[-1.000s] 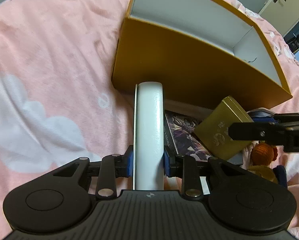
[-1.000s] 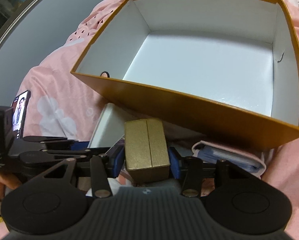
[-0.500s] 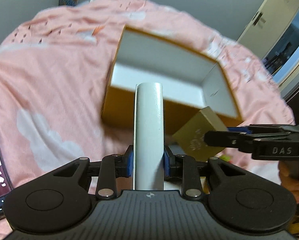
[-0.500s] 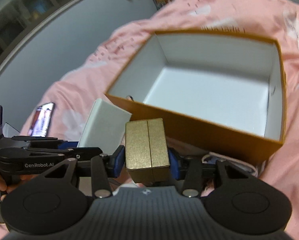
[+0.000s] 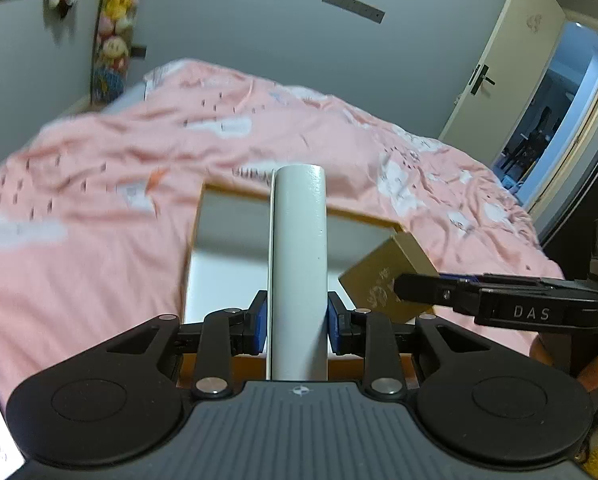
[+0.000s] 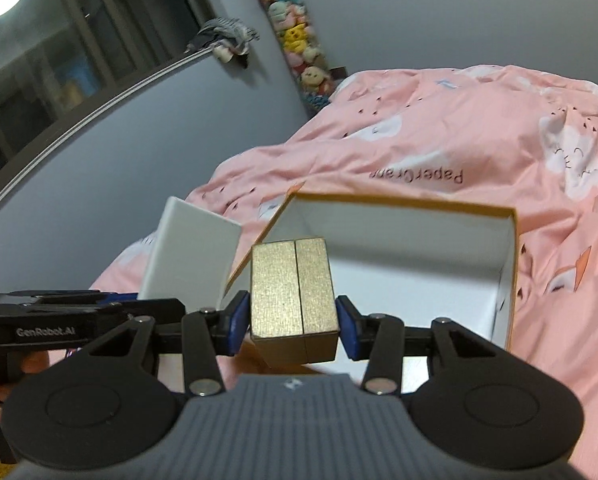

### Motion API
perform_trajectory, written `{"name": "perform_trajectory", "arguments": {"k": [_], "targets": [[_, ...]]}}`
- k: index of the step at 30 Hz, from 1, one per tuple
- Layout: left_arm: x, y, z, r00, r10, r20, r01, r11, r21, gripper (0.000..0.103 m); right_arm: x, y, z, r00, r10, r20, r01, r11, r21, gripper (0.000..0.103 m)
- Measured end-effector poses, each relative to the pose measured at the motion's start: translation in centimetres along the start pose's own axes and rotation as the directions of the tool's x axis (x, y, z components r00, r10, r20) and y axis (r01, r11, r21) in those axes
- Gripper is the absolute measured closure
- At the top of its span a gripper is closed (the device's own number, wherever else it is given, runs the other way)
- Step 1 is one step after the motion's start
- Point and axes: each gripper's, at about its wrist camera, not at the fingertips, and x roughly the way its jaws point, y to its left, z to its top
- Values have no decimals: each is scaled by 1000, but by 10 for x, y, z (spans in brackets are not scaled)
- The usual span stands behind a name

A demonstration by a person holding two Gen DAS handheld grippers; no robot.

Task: Organize objects
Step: 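Carry the white case with the left gripper into the box while the right gripper carries the gold box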

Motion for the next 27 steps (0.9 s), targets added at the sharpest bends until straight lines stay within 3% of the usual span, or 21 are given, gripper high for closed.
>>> {"name": "perform_trajectory", "arguments": {"k": [6,13,19,27], "targets": [[68,4,27,996,56,-74,-54,998,25,71,40,-31,13,998,-61,-29,63,995,72,55],[142,0,30,973,161,-165,-142,983,117,71,82,-60,4,990,-73,-117,87,989,119,55],[183,-18,15,927,339,-160,-282,911,299,70,112,-70,2,981,-83,-176,102,989,102,55],[215,-26,0,828,545,-134,-422,762,491,70,132,-76,-4,971,-105,-214,124,989,76,55]]}}
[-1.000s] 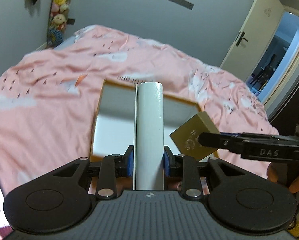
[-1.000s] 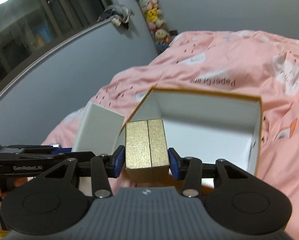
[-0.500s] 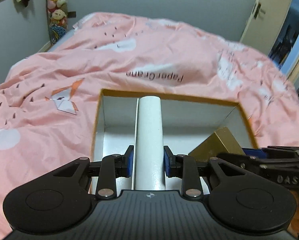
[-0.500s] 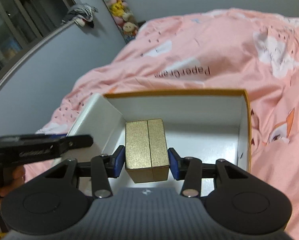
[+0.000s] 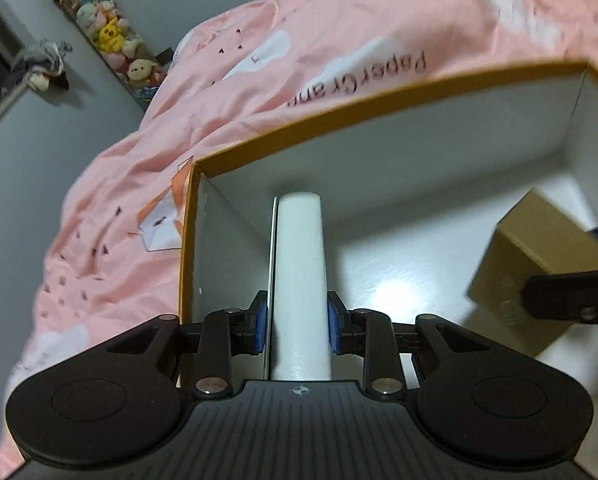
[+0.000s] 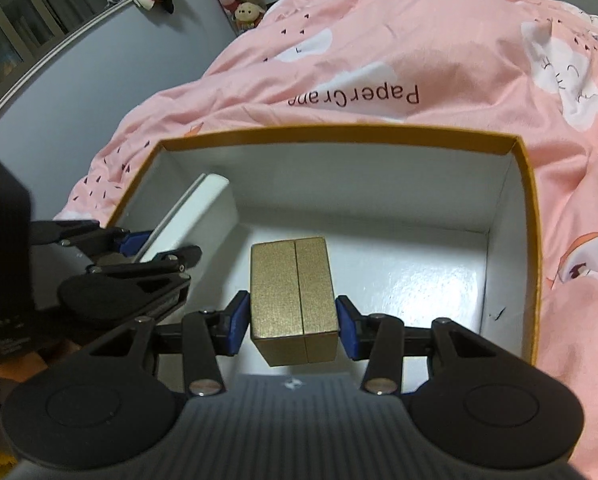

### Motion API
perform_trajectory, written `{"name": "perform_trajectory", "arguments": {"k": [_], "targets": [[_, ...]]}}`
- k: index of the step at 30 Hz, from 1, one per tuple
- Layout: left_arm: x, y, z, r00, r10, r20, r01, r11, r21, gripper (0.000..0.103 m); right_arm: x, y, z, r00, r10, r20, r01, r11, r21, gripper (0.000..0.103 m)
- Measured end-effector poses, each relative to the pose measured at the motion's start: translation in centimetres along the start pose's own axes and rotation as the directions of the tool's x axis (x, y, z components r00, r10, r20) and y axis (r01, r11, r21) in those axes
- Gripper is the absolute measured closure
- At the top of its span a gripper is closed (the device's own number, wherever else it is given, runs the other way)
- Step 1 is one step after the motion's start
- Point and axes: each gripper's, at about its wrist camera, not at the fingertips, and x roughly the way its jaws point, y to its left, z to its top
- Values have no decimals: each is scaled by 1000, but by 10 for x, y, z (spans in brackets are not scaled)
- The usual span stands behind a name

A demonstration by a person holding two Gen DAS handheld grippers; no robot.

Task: Organize objects
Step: 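Carry the white case with the left gripper into the box while the right gripper carries the gold box, then lower the white case into the box and open the left gripper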

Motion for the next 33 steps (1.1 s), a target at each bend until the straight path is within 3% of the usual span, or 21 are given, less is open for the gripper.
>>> {"name": "perform_trajectory", "arguments": {"k": [3,7,17,19,22,28,33], "targets": [[7,-8,3,999,44,-23,-43,997,63,70,4,1,-1,1000,-5,-10,5,1000,-10,55],[11,-9,5,998,53,-39,-51,997,57,70,8,0,-3,1000,-11,-28,11,1000,-12,55],[1,15,6,992,-124,-24,121,988,-98,68,8,-3,-6,999,-21,-42,21,1000,1,55],[0,21,5,982,-191,-12,188,974,-128,68,9,-2,-6,999,-20,-45,20,1000,1,55],[2,35,2,951,-308,-9,301,934,-193,68,9,-2,-6,999,-20,-48,20,1000,7,55],[-1,38,-2,934,-354,-37,350,932,-95,68,6,-5,-5,999,-21,-42,22,1000,17,55],[-1,23,-5,931,-362,-42,361,932,-25,68,5,-8,-5,999,-8,-41,10,1000,28,55]]}}
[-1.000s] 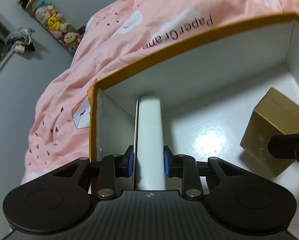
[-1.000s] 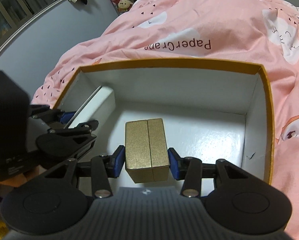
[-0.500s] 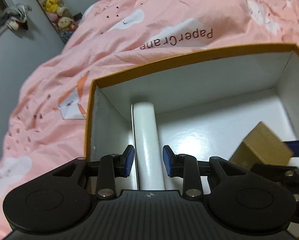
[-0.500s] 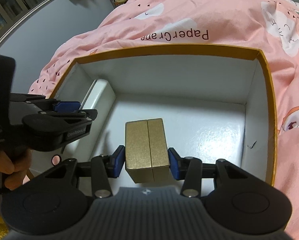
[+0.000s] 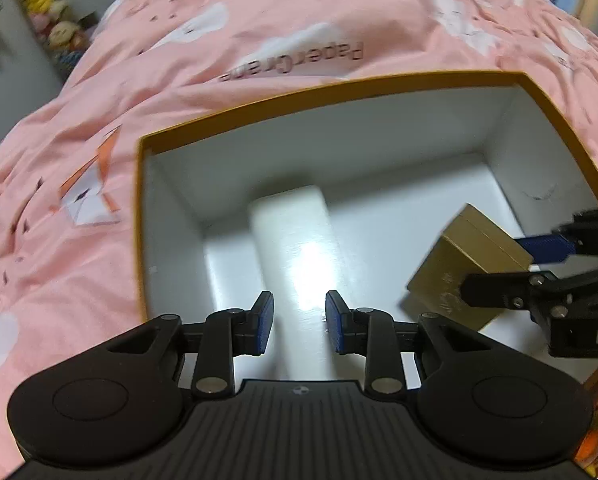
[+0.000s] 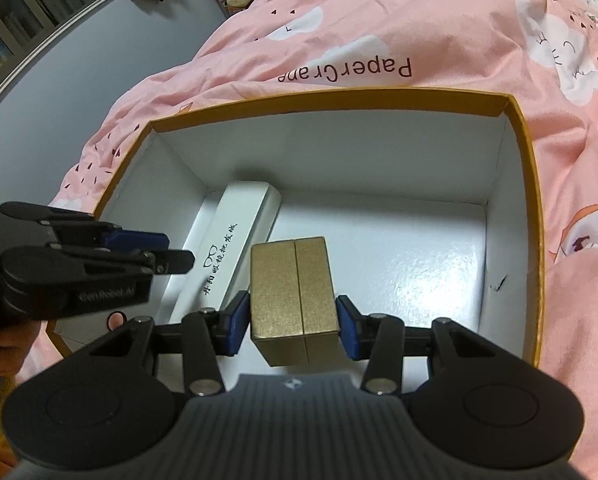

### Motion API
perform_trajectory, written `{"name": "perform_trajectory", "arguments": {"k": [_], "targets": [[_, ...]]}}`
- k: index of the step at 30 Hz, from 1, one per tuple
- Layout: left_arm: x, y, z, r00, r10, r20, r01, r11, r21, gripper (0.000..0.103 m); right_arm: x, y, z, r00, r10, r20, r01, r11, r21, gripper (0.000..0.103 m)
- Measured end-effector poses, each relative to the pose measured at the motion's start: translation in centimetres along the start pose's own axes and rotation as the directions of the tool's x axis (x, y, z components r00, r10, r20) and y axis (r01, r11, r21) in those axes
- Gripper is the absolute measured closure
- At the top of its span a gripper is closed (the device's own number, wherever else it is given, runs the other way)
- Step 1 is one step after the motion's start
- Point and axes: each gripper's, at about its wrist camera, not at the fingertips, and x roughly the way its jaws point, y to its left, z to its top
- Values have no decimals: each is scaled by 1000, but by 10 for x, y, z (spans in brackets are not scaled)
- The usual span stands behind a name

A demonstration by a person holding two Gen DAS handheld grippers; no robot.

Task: Organize objects
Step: 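Lower the white case into the box and open the left gripper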

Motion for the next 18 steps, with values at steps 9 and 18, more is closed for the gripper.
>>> {"name": "perform_trajectory", "arguments": {"k": [9,18], "targets": [[25,-45,2,988,150,27,-152,958,243,68,-5,-14,-3,1000,-6,3,6,999,40,55],[28,-51,14,985,171,11,-169,962,214,68,2,-13,-5,1000,6,-11,-6,999,43,55]]}}
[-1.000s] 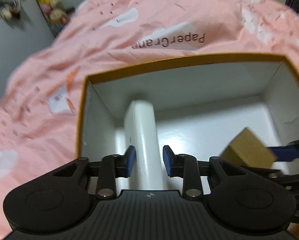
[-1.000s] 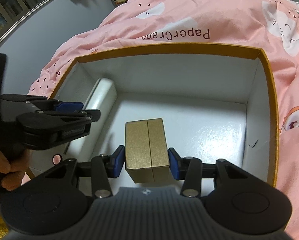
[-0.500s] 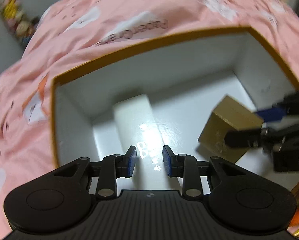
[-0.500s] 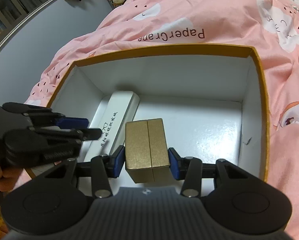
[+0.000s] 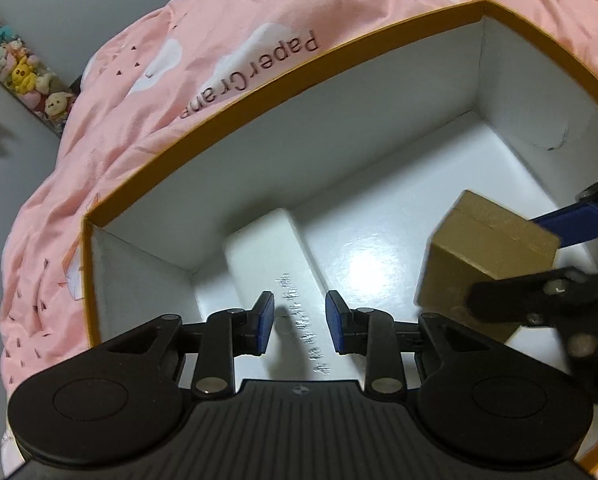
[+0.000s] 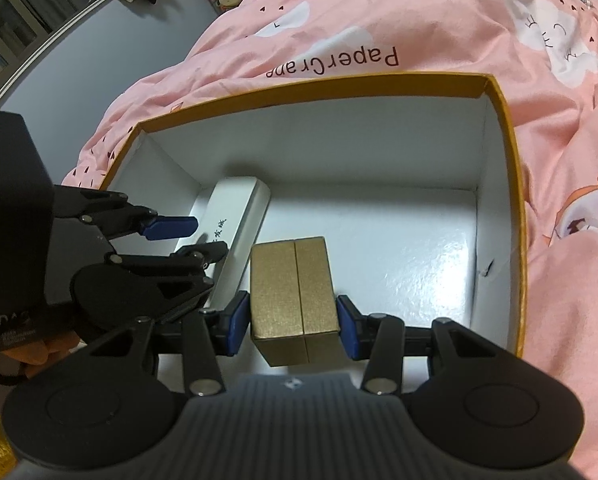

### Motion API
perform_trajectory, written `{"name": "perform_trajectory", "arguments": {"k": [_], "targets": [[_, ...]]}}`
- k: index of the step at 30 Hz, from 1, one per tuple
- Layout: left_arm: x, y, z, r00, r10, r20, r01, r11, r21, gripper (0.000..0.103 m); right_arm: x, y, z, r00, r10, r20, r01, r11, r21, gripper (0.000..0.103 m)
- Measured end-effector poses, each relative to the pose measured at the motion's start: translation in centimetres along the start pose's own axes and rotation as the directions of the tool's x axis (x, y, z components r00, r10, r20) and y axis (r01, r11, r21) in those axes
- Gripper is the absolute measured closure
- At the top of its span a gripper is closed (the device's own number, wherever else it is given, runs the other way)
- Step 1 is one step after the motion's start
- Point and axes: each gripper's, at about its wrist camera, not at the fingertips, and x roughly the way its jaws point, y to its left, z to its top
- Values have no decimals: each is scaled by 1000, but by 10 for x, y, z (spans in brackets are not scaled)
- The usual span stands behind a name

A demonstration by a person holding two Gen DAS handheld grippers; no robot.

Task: Organize objects
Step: 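Lower the white case into the box and open the left gripper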

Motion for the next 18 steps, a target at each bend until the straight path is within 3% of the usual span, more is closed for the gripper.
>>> {"name": "perform_trajectory", "arguments": {"k": [6,11,13,18], "targets": [[9,-5,-5,999,21,-45,-20,999,25,64,-1,-3,0,1000,17,-3,-17,1000,13,55],[14,5,-7,994,92,-59,-90,995,40,68,0,-2,2,1000,9,0,-9,1000,8,55],[17,11,-7,992,110,-66,-109,994,24,68,1,-2,1,1000,12,-3,-12,1000,9,55],[19,29,-4,994,75,-75,-79,995,-64,68,3,1,-1,1000,19,-13,-19,1000,0,55]]}}
